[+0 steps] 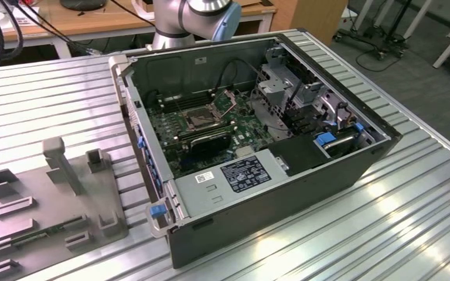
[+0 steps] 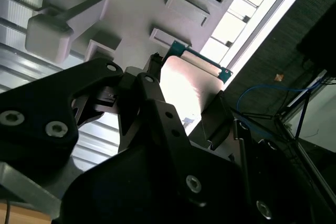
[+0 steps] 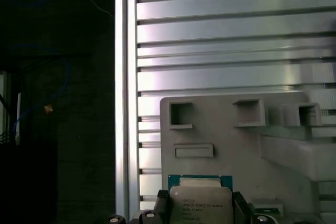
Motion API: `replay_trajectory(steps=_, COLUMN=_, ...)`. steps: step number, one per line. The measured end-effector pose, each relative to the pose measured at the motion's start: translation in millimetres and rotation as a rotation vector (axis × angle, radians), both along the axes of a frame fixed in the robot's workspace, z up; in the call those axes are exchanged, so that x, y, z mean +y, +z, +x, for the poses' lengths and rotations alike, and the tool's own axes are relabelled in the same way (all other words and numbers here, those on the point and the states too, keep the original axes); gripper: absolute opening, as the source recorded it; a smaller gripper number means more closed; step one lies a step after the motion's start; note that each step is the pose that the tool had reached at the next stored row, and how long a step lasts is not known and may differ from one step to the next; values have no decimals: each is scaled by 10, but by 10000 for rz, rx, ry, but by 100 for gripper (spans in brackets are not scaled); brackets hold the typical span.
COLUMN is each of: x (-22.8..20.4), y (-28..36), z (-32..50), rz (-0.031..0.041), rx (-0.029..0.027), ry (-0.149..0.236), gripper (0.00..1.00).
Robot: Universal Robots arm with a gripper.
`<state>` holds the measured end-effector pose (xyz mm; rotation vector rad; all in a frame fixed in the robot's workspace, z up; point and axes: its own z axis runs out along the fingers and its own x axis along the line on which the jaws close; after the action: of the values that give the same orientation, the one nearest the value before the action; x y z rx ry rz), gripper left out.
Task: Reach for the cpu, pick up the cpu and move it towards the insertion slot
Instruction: 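Pick up the cpu and move it towards the insertion slot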
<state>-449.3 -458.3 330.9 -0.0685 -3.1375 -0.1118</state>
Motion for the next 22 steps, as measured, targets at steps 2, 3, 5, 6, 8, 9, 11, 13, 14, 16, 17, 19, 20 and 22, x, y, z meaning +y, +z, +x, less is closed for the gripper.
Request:
replay_trajectory(steps=2, x=0, y=51, z=0, rz=0, rx=-1, ry=0, gripper=55)
replay_trajectory(steps=3, x=0, y=77, z=0, rz=0, rx=1, ry=0, gripper=55)
replay_trajectory(steps=5, x=0, y=124, z=0, rz=0, rx=0, ry=0, gripper=55)
replay_trajectory(steps=6, x=1, y=147, z=0, rz=1, rx=0, ry=0, gripper=55)
replay_trajectory(steps=8, x=1, y=205, z=0, rz=1, rx=-2, ry=0, gripper=55)
replay_trajectory(steps=9, x=1, y=205, z=0, rz=0, rx=-2, ry=0, gripper=55)
replay_trajectory(steps=11, x=1, y=206, z=0, rz=-4, rx=0, ry=0, gripper=55)
replay_trajectory(steps=13, x=0, y=206, z=0, rz=-6, rx=0, ry=0, gripper=55)
replay_trajectory(steps=14, x=0, y=206, z=0, rz=-6, rx=0, ry=0, gripper=55)
replay_trajectory(steps=16, x=1, y=206, z=0, rz=-6, rx=0, ry=0, gripper=55)
replay_trajectory(steps=17, x=1, y=206, z=0, rz=-7, rx=0, ry=0, gripper=55)
replay_trajectory(steps=19, x=1, y=206, z=0, rz=-7, rx=0, ry=0, gripper=55)
replay_trajectory(steps=20, x=1, y=206, z=1, rz=-7, rx=0, ry=0, gripper=55)
replay_trajectory(steps=22, x=2, y=207, z=7, rz=-8, rx=1, ry=-1, gripper=55)
